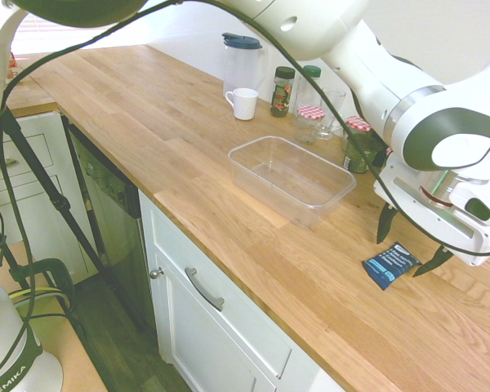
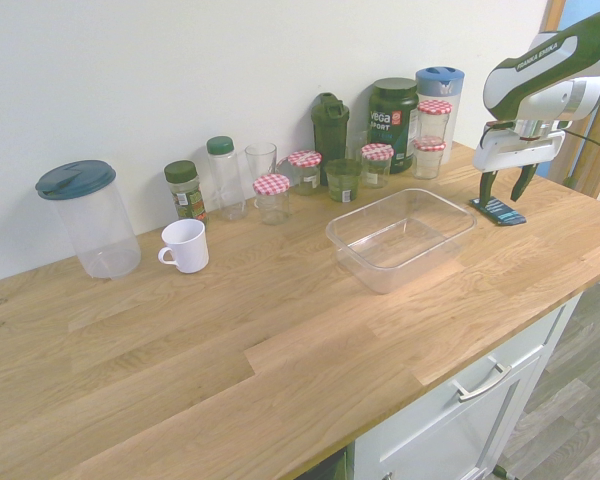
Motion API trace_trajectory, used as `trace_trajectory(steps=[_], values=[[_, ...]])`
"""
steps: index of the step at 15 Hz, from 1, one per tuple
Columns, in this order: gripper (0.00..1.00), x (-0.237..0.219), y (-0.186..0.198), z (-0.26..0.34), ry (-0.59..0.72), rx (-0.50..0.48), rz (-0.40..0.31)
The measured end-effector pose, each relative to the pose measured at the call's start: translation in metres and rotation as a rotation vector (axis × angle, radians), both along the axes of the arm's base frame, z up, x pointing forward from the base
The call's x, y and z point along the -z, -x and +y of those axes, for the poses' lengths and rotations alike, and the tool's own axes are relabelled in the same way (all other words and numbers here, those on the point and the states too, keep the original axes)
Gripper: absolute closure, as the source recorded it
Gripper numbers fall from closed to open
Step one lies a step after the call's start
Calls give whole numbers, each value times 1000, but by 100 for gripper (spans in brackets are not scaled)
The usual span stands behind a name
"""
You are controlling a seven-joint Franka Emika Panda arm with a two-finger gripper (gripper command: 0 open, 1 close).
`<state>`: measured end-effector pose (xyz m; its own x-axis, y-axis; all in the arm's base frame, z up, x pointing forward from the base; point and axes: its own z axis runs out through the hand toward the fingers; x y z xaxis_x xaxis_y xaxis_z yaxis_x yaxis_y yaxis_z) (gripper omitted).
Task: Put the protein bar into the container
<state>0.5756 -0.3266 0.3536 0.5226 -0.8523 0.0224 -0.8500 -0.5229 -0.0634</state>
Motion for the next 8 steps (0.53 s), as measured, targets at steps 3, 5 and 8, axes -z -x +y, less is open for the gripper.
trace_trajectory(steps=[3,5,8], values=[[0,6,-4,3,-5,-14,5],[0,8,-5,6,-8,-19,7],[0,13,-7,8,-9,-22,12]])
